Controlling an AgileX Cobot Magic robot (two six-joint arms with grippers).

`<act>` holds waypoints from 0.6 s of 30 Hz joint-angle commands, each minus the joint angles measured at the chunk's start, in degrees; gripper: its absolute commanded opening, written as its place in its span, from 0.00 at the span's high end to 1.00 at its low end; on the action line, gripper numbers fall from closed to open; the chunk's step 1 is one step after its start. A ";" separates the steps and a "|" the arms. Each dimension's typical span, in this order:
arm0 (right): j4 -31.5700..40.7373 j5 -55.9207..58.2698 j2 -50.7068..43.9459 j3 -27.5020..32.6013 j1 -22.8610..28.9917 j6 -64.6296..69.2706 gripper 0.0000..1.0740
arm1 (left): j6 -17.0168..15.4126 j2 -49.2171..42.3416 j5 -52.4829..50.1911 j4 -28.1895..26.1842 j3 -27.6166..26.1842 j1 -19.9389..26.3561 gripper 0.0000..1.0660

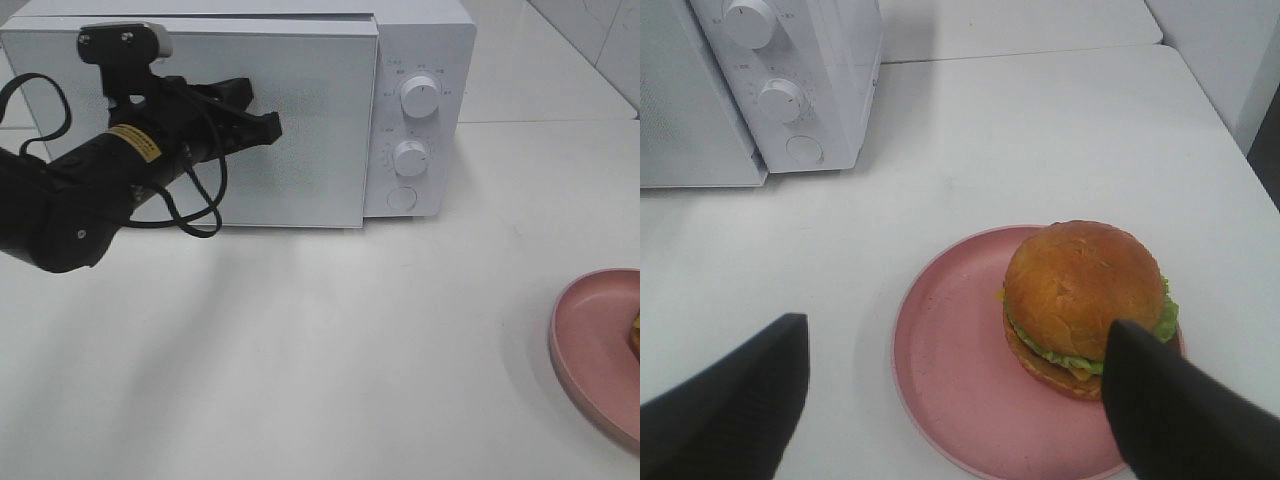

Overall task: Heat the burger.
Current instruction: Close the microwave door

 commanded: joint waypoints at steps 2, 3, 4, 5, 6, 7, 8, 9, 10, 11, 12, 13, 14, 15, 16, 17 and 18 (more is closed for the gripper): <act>-0.17 -0.40 -1.55 0.17 -0.46 -0.52 0.29 | 0.17 2.01 1.83 -1.38 -4.53 -0.86 1.00; -0.17 -0.40 -1.55 0.17 -0.46 -0.52 0.29 | 0.17 3.04 2.81 -1.83 -6.65 -1.03 1.00; -0.17 -0.40 -1.55 0.17 -0.46 -0.52 0.29 | 0.17 3.04 2.81 -1.83 -6.65 -1.03 1.00; -0.17 -0.40 -1.55 0.17 -0.46 -0.52 0.29 | 0.17 3.44 3.38 -2.12 -7.73 -1.20 1.00; -0.17 -0.40 -1.55 0.17 -0.46 -0.52 0.29 | 0.40 4.24 4.01 -3.21 -9.51 -1.20 1.00; -0.17 -0.40 -1.55 0.17 -0.46 -0.52 0.29 | 0.40 4.24 4.01 -3.21 -9.51 -1.20 1.00; -0.17 -0.40 -1.55 0.17 -0.46 -0.52 0.29 | 1.55 4.93 4.07 -4.93 -10.83 -1.20 1.00; -0.17 -0.40 -1.55 0.17 -0.46 -0.52 0.29 | 1.55 4.93 4.07 -4.93 -10.83 -1.20 1.00; -0.17 -0.40 -1.55 0.17 -0.46 -0.52 0.29 | 2.23 5.33 4.13 -6.13 -11.57 -1.20 1.00; -0.17 -0.40 -1.55 0.17 -0.46 -0.52 0.29 | 3.09 5.79 4.81 -7.51 -12.72 -1.20 1.00; -0.17 -0.40 -1.55 0.17 -0.46 -0.52 0.29 | 3.09 5.79 4.81 -7.51 -12.72 -1.20 1.00; -0.17 -0.40 -1.55 0.17 -0.46 -0.52 0.29 | 3.15 6.02 5.50 -7.96 -13.24 -1.15 1.00; -0.17 -0.40 -1.55 0.17 -0.46 -0.52 0.29 | 3.15 6.07 5.84 -8.14 -13.46 -1.03 1.00; -0.17 -0.40 -1.55 0.17 -0.46 -0.52 0.29 | 3.15 6.07 5.84 -8.14 -13.46 -1.03 1.00; -0.17 -0.40 -1.55 0.17 -0.46 -0.52 0.29 | 3.15 5.67 6.82 -7.68 -13.24 -1.26 1.00; -0.17 -0.40 -1.55 0.17 -0.46 -0.52 0.29 | 3.15 5.67 6.82 -7.68 -13.24 -1.26 1.00; -0.17 -0.40 -1.55 0.17 -0.46 -0.52 0.29 | 3.15 5.39 7.91 -7.16 -13.24 -1.32 1.00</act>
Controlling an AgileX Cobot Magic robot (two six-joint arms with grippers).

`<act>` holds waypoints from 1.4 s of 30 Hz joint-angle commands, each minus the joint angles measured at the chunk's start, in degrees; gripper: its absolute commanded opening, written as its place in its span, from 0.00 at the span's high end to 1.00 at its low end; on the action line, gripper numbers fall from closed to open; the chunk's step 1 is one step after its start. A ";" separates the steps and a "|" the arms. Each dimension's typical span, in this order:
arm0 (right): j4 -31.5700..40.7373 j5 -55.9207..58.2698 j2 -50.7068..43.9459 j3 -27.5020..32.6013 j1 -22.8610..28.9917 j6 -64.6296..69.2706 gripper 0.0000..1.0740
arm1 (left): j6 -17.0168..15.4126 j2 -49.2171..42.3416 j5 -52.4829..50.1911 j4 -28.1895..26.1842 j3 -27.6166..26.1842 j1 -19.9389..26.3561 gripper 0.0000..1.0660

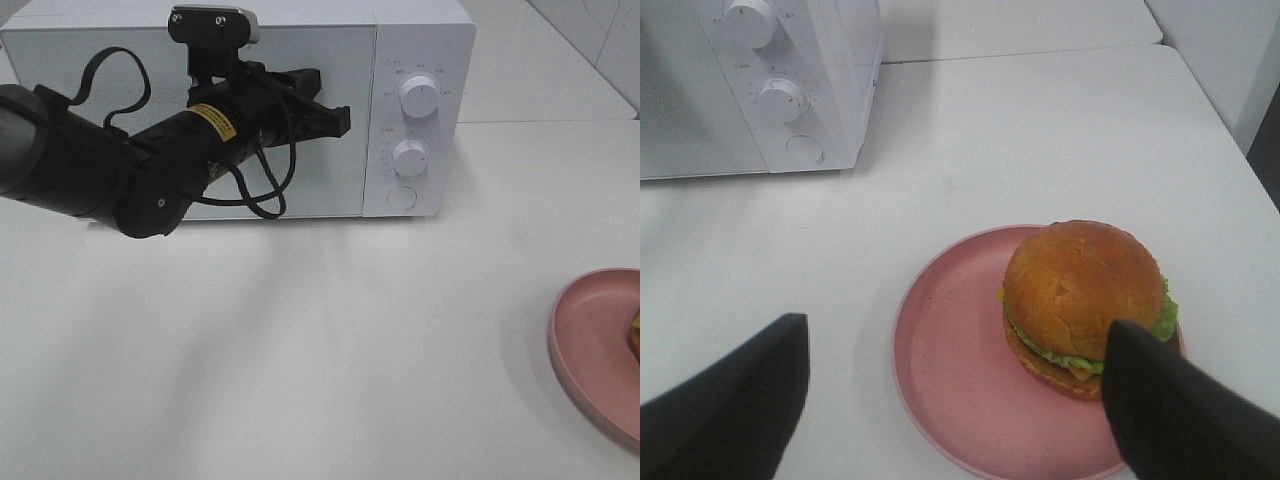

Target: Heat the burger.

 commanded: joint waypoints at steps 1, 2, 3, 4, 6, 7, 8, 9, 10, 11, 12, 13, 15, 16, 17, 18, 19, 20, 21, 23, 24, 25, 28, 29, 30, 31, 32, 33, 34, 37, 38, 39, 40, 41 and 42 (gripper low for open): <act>-0.23 -0.40 -1.55 0.17 -0.46 -0.52 0.29 | -0.06 -1.32 5.39 -6.13 -1.60 0.80 1.00; -0.23 -0.40 -1.55 0.17 -0.46 -0.52 0.29 | -0.06 -1.32 5.39 -6.13 -1.60 0.80 1.00; -0.23 -0.40 -1.55 0.17 -0.46 -0.52 0.29 | -0.06 -2.41 9.51 -5.27 -1.55 -0.17 1.00; -0.23 -0.40 -1.55 0.17 -0.46 -0.52 0.29 | 0.00 -3.21 12.15 -4.98 -1.55 -0.86 1.00; -0.23 -0.40 -1.55 0.17 -0.46 -0.52 0.29 | 0.00 -4.81 17.99 -4.58 -1.55 -2.35 1.00; -0.23 -0.40 -1.55 0.17 -0.46 -0.52 0.29 | 0.00 -5.79 21.60 -4.18 -1.55 -3.09 1.00; -0.23 -0.40 -1.55 0.17 -0.46 -0.52 0.29 | 0.00 -5.79 21.60 -4.18 -1.55 -3.09 1.00; -0.23 -0.40 -1.55 0.17 -0.46 -0.52 0.29 | 0.00 -7.51 28.76 -3.27 -1.55 -4.47 1.00; -0.23 -0.40 -1.55 0.17 -0.46 -0.52 0.29 | 0.00 -7.51 28.76 -3.27 -1.55 -4.47 1.00; -0.23 -0.40 -1.55 0.17 -0.46 -0.52 0.29 | 0.00 -9.00 34.89 -2.29 -1.55 -5.84 0.90; -0.23 -0.40 -1.55 0.17 -0.46 -0.52 0.29 | 0.00 -9.57 37.53 -2.01 -1.55 -6.42 0.83; -0.23 -0.40 -1.55 0.17 -0.46 -0.52 0.29 | 0.00 -9.57 37.53 -2.01 -1.55 -6.42 0.83; -0.23 -0.40 -1.55 0.17 -0.46 -0.52 0.29 | 0.00 -11.63 45.84 -1.66 -1.55 -8.31 0.44; -0.23 -0.40 -1.55 0.17 -0.46 -0.52 0.29 | 0.00 -11.63 45.84 -1.66 -1.55 -8.31 0.44; -0.23 -0.40 -1.55 0.17 -0.46 -0.52 0.29 | 0.00 -12.66 50.08 -1.66 -1.55 -9.51 0.12; -0.23 -0.40 -1.55 0.17 -0.46 -0.52 0.29 | 0.00 -12.66 50.08 -1.66 -1.55 -9.51 0.12; -0.23 -0.40 -1.55 0.17 -0.46 -0.52 0.29 | 0.06 -13.41 54.03 -1.60 -1.55 -10.37 0.05; -0.23 -0.40 -1.55 0.17 -0.46 -0.52 0.29 | 0.06 -13.75 55.46 -1.60 -1.55 -10.37 0.06; -0.23 -0.40 -1.55 0.17 -0.46 -0.52 0.29 | 0.06 -13.75 55.46 -1.60 -1.55 -10.37 0.06; -0.23 -0.40 -1.55 0.17 -0.46 -0.52 0.29 | 0.00 -15.47 61.48 -1.72 -1.60 -10.37 0.07; -0.23 -0.40 -1.55 0.17 -0.46 -0.52 0.29 | 0.00 -15.47 61.48 -1.72 -1.60 -10.37 0.07; -0.23 -0.40 -1.55 0.17 -0.46 -0.52 0.29 | 0.00 -17.25 66.06 -1.60 -1.60 -10.31 0.08; -0.23 -0.40 -1.55 0.17 -0.46 -0.52 0.29 | 0.06 -19.94 74.08 -0.06 -1.60 -10.31 0.08; -0.23 -0.40 -1.55 0.17 -0.46 -0.52 0.29 | 0.06 -19.94 74.08 -0.06 -1.60 -10.31 0.08; -0.23 -0.40 -1.55 0.17 -0.46 -0.52 0.29 | 0.06 -21.49 78.55 1.26 -1.60 -10.31 0.08; -0.23 -0.40 -1.55 0.17 -0.46 -0.52 0.29 | 0.06 -21.49 78.55 1.26 -1.60 -10.31 0.08; -0.23 -0.40 -1.55 0.17 -0.46 -0.52 0.29 | 0.00 -23.09 82.51 2.12 -1.60 -10.08 0.08; -0.23 -0.40 -1.55 0.17 -0.46 -0.52 0.29 | 0.00 -23.84 84.45 2.12 -1.60 -9.80 0.08; -0.23 -0.40 -1.55 0.17 -0.46 -0.52 0.29 | 0.00 -23.84 84.45 2.12 -1.60 -9.80 0.08; -0.23 -0.40 -1.55 0.17 -0.46 -0.52 0.29 | -0.57 -26.41 92.36 1.83 -1.60 -6.25 0.08; -0.23 -0.40 -1.55 0.17 -0.46 -0.52 0.29 | -0.57 -26.93 93.97 1.83 -1.60 -5.10 0.08; -0.23 -0.40 -1.55 0.17 -0.46 -0.52 0.29 | -0.57 -26.93 93.97 1.83 -1.60 -5.10 0.08; -0.23 -0.40 -1.55 0.17 -0.46 -0.52 0.29 | -0.46 -28.19 97.69 1.95 -1.60 -2.18 0.08; -0.23 -0.40 -1.55 0.17 -0.46 -0.52 0.29 | -0.46 -29.85 100.50 1.95 -1.60 1.72 0.08; -0.23 -0.40 -1.55 0.17 -0.46 -0.52 0.29 | -0.46 -29.85 100.50 1.95 -1.60 1.72 0.08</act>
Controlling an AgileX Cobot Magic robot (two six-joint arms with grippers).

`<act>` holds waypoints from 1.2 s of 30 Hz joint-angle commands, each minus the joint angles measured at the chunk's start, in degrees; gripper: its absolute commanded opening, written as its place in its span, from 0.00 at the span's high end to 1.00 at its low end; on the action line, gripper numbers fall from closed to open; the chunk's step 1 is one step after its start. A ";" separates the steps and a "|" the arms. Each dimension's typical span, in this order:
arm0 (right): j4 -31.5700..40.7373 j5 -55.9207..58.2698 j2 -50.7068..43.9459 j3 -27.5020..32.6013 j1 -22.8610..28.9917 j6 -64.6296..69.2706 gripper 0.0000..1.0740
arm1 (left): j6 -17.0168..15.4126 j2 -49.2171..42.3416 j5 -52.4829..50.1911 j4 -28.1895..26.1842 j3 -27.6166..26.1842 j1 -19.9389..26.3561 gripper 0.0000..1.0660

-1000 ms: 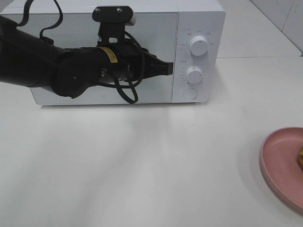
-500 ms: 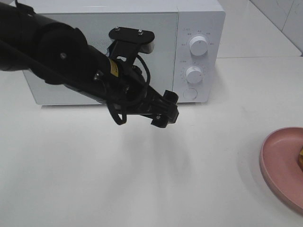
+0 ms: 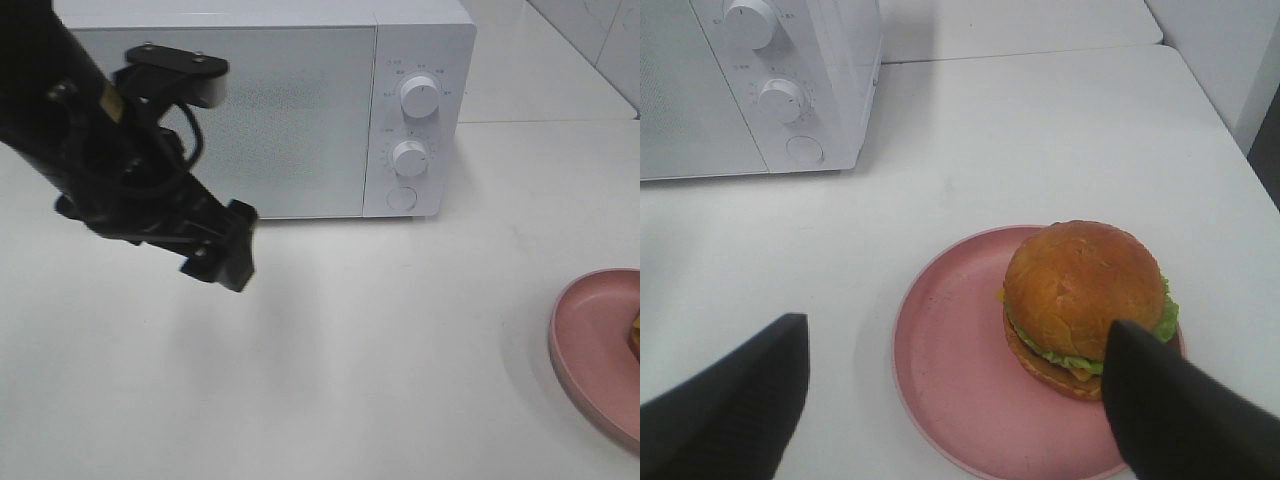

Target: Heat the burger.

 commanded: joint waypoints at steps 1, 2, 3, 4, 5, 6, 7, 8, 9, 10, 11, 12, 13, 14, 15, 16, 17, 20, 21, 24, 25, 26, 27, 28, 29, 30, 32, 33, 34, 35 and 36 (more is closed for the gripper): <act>-0.23 -0.40 -1.55 0.17 -0.46 -0.52 0.29 | -0.34 -3.04 5.39 0.29 -0.34 6.13 0.08; -0.23 -0.40 -1.55 0.17 -0.46 -0.52 0.29 | -0.23 -4.58 6.93 0.29 -0.34 10.37 0.08; -0.23 -0.40 -1.55 0.17 -0.46 -0.52 0.29 | -0.23 -4.58 6.93 0.29 -0.34 10.37 0.08; -0.23 -0.40 -1.55 0.17 -0.46 -0.52 0.29 | 0.06 -5.39 7.73 0.34 -0.34 12.83 0.08; -0.23 -0.40 -1.55 0.17 -0.46 -0.52 0.29 | 0.92 -6.65 9.17 0.29 -0.34 17.42 0.08; -0.23 -0.40 -1.55 0.17 -0.46 -0.52 0.29 | 0.92 -6.65 9.17 0.29 -0.34 17.42 0.08; -0.23 -0.40 -1.55 0.17 -0.46 -0.52 0.29 | 1.32 -7.28 10.03 0.34 -0.34 19.94 0.08; -0.23 -0.40 -1.55 0.17 -0.46 -0.52 0.29 | 2.12 -8.42 11.86 0.34 -0.34 24.87 0.08; -0.23 -0.40 -1.55 0.17 -0.46 -0.52 0.29 | 2.12 -8.42 11.86 0.34 -0.34 24.87 0.08; -0.23 -0.40 -1.55 0.17 -0.46 -0.52 0.29 | 2.69 -9.00 12.95 0.34 -0.34 27.22 0.08; -0.23 -0.40 -1.55 0.17 -0.46 -0.52 0.29 | 3.21 -9.85 14.90 0.06 -0.34 31.05 0.08; -0.23 -0.40 -1.55 0.17 -0.46 -0.52 0.29 | 3.21 -9.85 14.90 0.06 -0.34 31.05 0.08; -0.23 -0.40 -1.55 0.17 -0.46 -0.52 0.29 | 3.09 -10.43 15.41 -0.40 -0.11 32.54 0.08; -0.23 -0.40 -1.55 0.17 -0.46 -0.52 0.29 | 3.15 -12.15 16.62 -2.69 0.80 36.27 0.08; -0.23 -0.40 -1.55 0.17 -0.46 -0.52 0.29 | 3.15 -12.15 16.62 -2.69 0.80 36.27 0.08; -0.23 -0.40 -1.55 0.17 -0.46 -0.52 0.29 | 3.90 -14.50 16.90 -4.07 2.92 38.85 0.08; -0.23 -0.40 -1.55 0.17 -0.46 -0.52 0.29 | 3.90 -14.50 16.90 -4.07 2.92 38.85 0.08; -0.23 -0.40 -1.55 0.17 -0.46 -0.52 0.29 | 4.64 -18.79 16.21 -4.18 7.96 41.37 0.08; -0.23 -0.40 -1.55 0.17 -0.46 -0.52 0.29 | 4.64 -20.11 16.04 -3.95 9.45 41.65 0.08; -0.23 -0.40 -1.55 0.17 -0.46 -0.52 0.29 | 4.64 -26.53 15.81 -3.67 16.50 41.71 0.08; -0.23 -0.40 -1.55 0.17 -0.46 -0.52 0.29 | 4.64 -28.30 15.81 -3.67 18.22 41.71 0.08; -0.23 -0.40 -1.55 0.17 -0.46 -0.52 0.29 | 4.64 -28.30 15.81 -3.67 18.22 41.71 0.08; -0.23 -0.40 -1.55 0.17 -0.46 -0.52 0.29 | 4.64 -31.40 15.70 -3.27 20.97 41.71 0.08; -0.23 -0.40 -1.55 0.17 -0.46 -0.52 0.29 | 4.64 -31.40 15.70 -3.27 20.97 41.71 0.08; -0.23 -0.40 -1.55 0.17 -0.46 -0.52 0.29 | 4.64 -33.12 15.47 -3.04 22.35 41.71 0.08; -0.23 -0.40 -1.55 0.17 -0.46 -0.52 0.29 | 4.64 -36.33 14.73 -2.81 24.92 41.71 0.08; -0.23 -0.40 -1.55 0.17 -0.46 -0.52 0.29 | 4.76 -38.10 14.55 -2.81 26.18 41.71 0.08; -0.23 -0.40 -1.55 0.17 -0.46 -0.52 0.29 | 5.39 -41.71 13.64 -2.69 28.53 41.71 0.08; -0.23 -0.40 -1.55 0.17 -0.46 -0.52 0.29 | 5.39 -41.71 13.64 -2.69 28.53 41.71 0.08; -0.23 -0.40 -1.55 0.17 -0.46 -0.52 0.29 | 6.13 -43.60 13.24 -2.69 29.74 41.71 0.08; -0.23 -0.40 -1.55 0.17 -0.46 -0.52 0.29 | 6.13 -47.38 11.75 -2.69 31.80 41.71 0.08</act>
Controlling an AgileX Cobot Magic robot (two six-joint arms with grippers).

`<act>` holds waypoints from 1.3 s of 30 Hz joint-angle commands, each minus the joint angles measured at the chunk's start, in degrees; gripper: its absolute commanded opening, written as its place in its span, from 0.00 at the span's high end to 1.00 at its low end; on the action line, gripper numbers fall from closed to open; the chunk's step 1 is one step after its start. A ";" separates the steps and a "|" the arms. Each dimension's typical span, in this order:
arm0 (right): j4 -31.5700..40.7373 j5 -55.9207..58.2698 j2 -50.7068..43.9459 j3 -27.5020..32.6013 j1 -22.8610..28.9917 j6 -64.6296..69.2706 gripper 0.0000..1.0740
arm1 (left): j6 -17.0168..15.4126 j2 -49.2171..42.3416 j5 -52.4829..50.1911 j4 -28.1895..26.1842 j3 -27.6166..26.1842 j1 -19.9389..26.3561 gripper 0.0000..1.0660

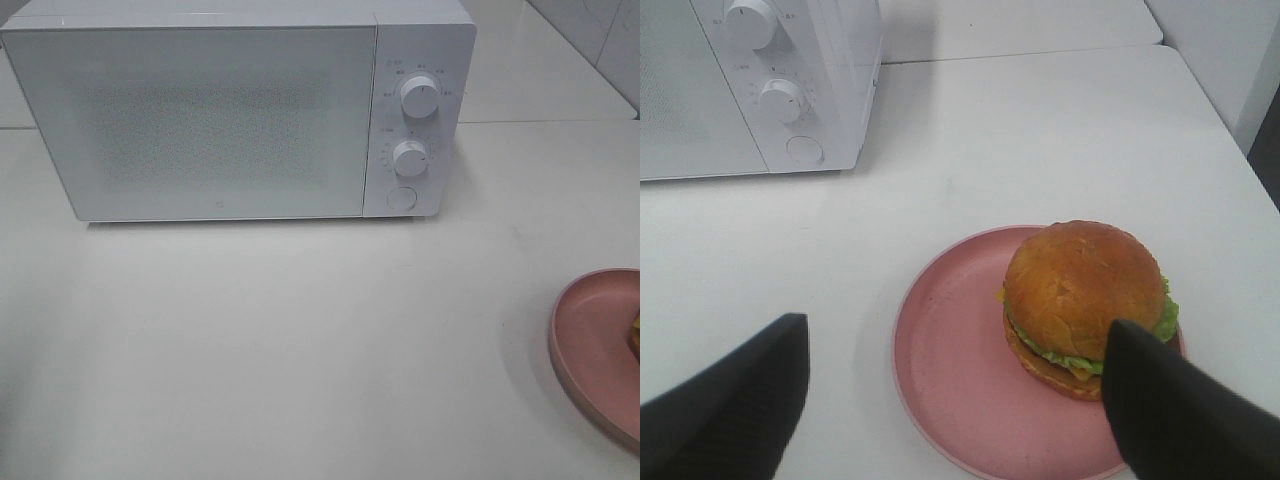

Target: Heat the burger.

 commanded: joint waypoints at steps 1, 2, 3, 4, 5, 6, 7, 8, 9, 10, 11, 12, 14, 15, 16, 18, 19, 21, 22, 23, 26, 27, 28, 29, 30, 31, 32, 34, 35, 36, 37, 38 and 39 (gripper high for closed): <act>-0.23 -0.40 -1.55 0.17 -0.46 -0.52 0.29 | 0.69 -4.58 -2.35 0.11 2.81 0.23 0.08; -0.23 -0.40 -1.55 0.17 -0.46 -0.52 0.29 | 0.69 -8.31 -1.49 0.40 3.38 0.23 0.08; -0.23 -0.40 -1.55 0.17 -0.46 -0.52 0.29 | 0.69 -10.37 -1.20 0.69 3.61 0.23 0.08; -0.23 -0.40 -1.55 0.17 -0.46 -0.52 0.29 | 0.69 -10.37 -1.20 0.69 3.61 0.23 0.08; -0.23 -0.40 -1.55 0.17 -0.46 -0.52 0.29 | 0.69 -14.50 -1.03 0.86 3.90 0.23 0.08; -0.23 -0.40 -1.55 0.17 -0.46 -0.52 0.29 | 0.69 -14.50 -1.03 0.86 3.90 0.23 0.08; -0.23 -0.40 -1.55 0.17 -0.46 -0.52 0.29 | 0.69 -16.16 -1.03 0.92 3.90 0.23 0.08; -0.23 -0.40 -1.55 0.17 -0.46 -0.52 0.29 | 1.38 -20.05 -1.03 0.86 3.90 0.23 0.08; -0.23 -0.40 -1.55 0.17 -0.46 -0.52 0.29 | 1.38 -20.05 -1.03 0.86 3.90 0.23 0.08; -0.23 -0.40 -1.55 0.17 -0.46 -0.52 0.29 | 1.78 -23.03 -1.03 0.74 3.90 0.23 0.08; -0.23 -0.40 -1.55 0.17 -0.46 -0.52 0.29 | 1.78 -24.24 -1.03 0.74 3.90 0.23 0.08; -0.23 -0.40 -1.55 0.17 -0.46 -0.52 0.29 | 1.78 -24.24 -1.03 0.74 3.90 0.23 0.08; -0.23 -0.40 -1.55 0.17 -0.46 -0.52 0.29 | 1.78 -27.16 -1.03 0.74 3.90 0.23 0.08; -0.23 -0.40 -1.55 0.17 -0.46 -0.52 0.29 | 1.72 -29.91 -1.03 0.69 3.90 0.23 0.08; -0.23 -0.40 -1.55 0.17 -0.46 -0.52 0.29 | 1.72 -31.05 -1.03 0.57 3.90 0.23 0.08; -0.23 -0.40 -1.55 0.17 -0.46 -0.52 0.29 | 1.72 -33.86 -1.09 0.00 3.90 0.23 0.08; -0.23 -0.40 -1.55 0.17 -0.46 -0.52 0.29 | 1.72 -35.52 -1.09 -0.29 3.90 0.23 0.08; -0.23 -0.40 -1.55 0.17 -0.46 -0.52 0.29 | 1.72 -39.42 -1.09 -0.57 3.90 0.23 0.08; -0.23 -0.40 -1.55 0.17 -0.46 -0.52 0.29 | 1.72 -43.60 -1.09 -0.69 3.90 0.23 0.08; -0.23 -0.40 -1.55 0.17 -0.46 -0.52 0.29 | 1.72 -43.60 -1.09 -0.69 3.90 0.23 0.08; -0.23 -0.40 -1.55 0.17 -0.46 -0.52 0.29 | 1.72 -48.82 -1.15 -0.69 3.90 0.23 0.08; -0.23 -0.40 -1.55 0.17 -0.46 -0.57 0.29 | 1.83 -48.59 -1.03 -0.46 3.90 0.23 0.08; -0.23 -0.40 -1.55 0.17 -0.46 -0.57 0.29 | 1.83 -48.59 -1.03 -0.46 3.90 0.23 0.08; -0.40 -0.52 -1.55 0.11 -0.46 -0.52 0.29 | 1.83 -47.33 -1.09 -0.46 3.90 0.23 0.08; -0.29 -0.52 -1.32 0.11 -0.46 -0.52 0.29 | 1.83 -47.56 -1.09 -0.40 3.90 0.23 0.08; -0.29 -0.52 -1.32 0.11 -0.46 -0.52 0.29 | 1.83 -47.56 -1.09 -0.40 3.90 0.23 0.08; -0.17 -0.52 -1.32 0.11 -0.46 -0.52 0.29 | 1.83 -47.90 -1.09 -0.40 3.90 0.23 0.08; -0.29 -0.52 -1.32 0.11 -0.46 -0.52 0.29 | 1.83 -48.36 -1.09 -0.40 3.90 0.23 0.08; -0.29 -0.52 -1.32 0.11 -0.46 -0.52 0.29 | 1.83 -48.36 -1.09 -0.40 3.90 0.23 0.08; -0.29 -0.52 -1.32 0.11 -0.46 -0.52 0.29 | 1.83 -48.36 -1.09 -0.40 3.90 0.23 0.08; -0.29 -0.52 -1.32 0.11 -0.46 -0.52 0.29 | 1.83 -48.36 -1.09 -0.40 3.90 0.23 0.08; -0.29 -0.52 -1.32 0.11 -0.46 -0.52 0.29 | 1.83 -48.36 -1.09 -0.40 3.90 0.23 0.08; -0.29 -0.52 -1.32 0.11 -0.46 -0.52 0.29 | 1.83 -48.36 -1.09 -0.40 3.90 0.23 0.08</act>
